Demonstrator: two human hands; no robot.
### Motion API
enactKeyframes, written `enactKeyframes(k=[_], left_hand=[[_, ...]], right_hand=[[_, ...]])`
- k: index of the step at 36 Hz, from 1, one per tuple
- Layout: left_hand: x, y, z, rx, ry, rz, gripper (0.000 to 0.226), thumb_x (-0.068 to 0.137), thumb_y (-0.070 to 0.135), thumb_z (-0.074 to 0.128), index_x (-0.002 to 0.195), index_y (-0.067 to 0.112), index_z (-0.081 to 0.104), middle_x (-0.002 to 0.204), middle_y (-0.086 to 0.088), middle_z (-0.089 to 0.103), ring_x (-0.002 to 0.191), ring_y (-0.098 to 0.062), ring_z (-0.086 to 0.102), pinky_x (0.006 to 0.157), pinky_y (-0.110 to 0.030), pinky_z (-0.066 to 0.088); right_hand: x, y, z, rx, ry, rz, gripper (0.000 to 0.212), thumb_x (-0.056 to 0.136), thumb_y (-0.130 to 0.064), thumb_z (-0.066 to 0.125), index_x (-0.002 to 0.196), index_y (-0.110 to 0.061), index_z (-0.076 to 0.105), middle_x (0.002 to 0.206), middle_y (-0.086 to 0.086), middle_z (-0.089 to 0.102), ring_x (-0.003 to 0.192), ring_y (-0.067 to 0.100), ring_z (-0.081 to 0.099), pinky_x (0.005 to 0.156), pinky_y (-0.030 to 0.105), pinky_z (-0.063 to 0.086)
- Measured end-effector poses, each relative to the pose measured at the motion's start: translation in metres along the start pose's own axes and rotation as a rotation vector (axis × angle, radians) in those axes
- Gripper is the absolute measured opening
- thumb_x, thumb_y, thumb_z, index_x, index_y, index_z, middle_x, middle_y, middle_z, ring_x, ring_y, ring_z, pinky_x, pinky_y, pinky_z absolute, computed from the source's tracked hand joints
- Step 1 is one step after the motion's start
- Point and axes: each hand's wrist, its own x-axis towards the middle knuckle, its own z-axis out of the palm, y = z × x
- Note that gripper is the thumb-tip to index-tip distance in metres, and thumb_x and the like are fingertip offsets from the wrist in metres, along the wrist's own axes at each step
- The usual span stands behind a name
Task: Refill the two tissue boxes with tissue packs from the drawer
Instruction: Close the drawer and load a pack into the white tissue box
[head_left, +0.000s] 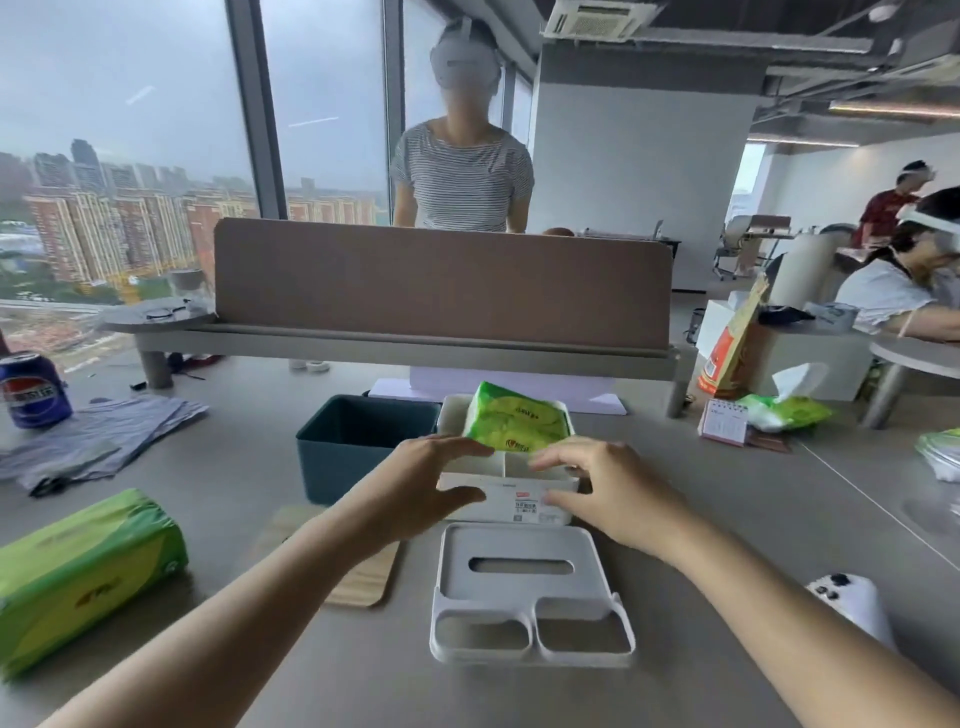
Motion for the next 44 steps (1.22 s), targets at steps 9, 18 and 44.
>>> enactKeyframes(k=[9,18,44], left_hand=[[-0.067,-0.021,0.023,-0.063,-0.232,-0.057,0.055,0.086,0.004,0.061,0.127,0.040,0.058,0.127,0.023,0.061,0.109,0.009,0.056,0.088,-0.005,0.043],[-0.093,-0.020,0.038,-0.101,-0.275,-0.044,0.055,0.076,0.031,0.077,0.125,0.043,0.058,0.123,0.027,0.060,0.111,0.009,0.052,0.088,-0.005,0.037],[-0.065,0.034,0.025,-1.268,-0.033,-0.542,0.081,0.078,0.041,0.071,0.146,0.020,0.031,0.132,-0.005,0.056,0.109,-0.030,0.064,0.095,-0.042,0.052]], right_hand=[[-0.059,-0.005,0.038,0.036,-0.157,0.025,0.037,0.080,-0.038,0.073,0.116,-0.032,0.067,0.122,-0.018,0.063,0.109,-0.005,0.054,0.099,0.018,0.043],[-0.075,-0.023,0.060,-0.003,-0.271,0.070,0.063,0.067,-0.060,0.075,0.125,-0.044,0.054,0.128,-0.025,0.054,0.119,0.000,0.050,0.090,0.014,0.039],[-0.017,-0.053,0.005,0.781,0.488,0.065,0.024,0.086,-0.018,0.068,0.109,-0.025,0.065,0.100,-0.008,0.073,0.094,0.009,0.066,0.083,0.027,0.049]])
